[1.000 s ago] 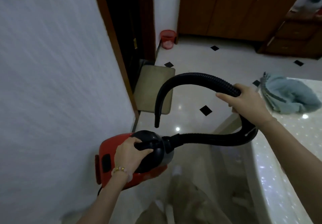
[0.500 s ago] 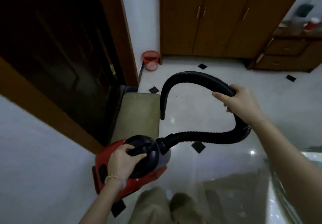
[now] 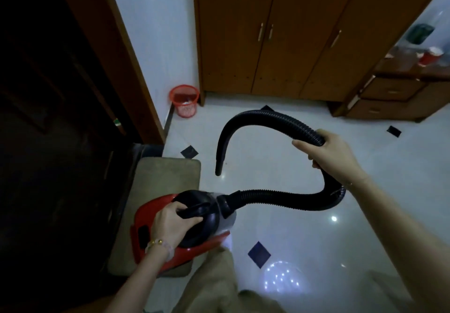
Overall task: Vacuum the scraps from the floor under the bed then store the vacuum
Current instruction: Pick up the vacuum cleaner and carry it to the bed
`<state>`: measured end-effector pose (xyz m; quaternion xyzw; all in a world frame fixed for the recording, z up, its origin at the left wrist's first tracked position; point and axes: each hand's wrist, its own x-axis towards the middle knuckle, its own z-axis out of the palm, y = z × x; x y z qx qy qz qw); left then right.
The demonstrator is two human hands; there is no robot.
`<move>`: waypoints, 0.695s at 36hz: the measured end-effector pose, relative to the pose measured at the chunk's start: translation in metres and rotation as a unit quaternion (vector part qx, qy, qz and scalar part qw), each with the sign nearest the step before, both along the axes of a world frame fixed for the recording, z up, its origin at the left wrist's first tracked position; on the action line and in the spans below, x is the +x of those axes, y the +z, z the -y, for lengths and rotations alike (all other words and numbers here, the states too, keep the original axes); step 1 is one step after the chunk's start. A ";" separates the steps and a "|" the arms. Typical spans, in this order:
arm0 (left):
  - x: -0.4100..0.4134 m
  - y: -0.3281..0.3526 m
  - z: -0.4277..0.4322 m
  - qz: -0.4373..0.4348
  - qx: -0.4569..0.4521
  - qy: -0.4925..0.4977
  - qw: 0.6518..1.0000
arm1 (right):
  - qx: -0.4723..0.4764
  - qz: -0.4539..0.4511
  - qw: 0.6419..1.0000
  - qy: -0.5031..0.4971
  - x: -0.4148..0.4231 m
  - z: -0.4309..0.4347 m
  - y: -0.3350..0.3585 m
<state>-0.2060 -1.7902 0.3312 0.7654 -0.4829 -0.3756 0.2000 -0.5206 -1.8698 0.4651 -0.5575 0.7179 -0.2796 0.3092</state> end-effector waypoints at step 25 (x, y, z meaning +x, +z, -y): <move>-0.158 -0.031 0.178 0.058 0.127 0.283 0.949 | 0.164 0.032 0.891 0.422 -0.009 0.394 -0.062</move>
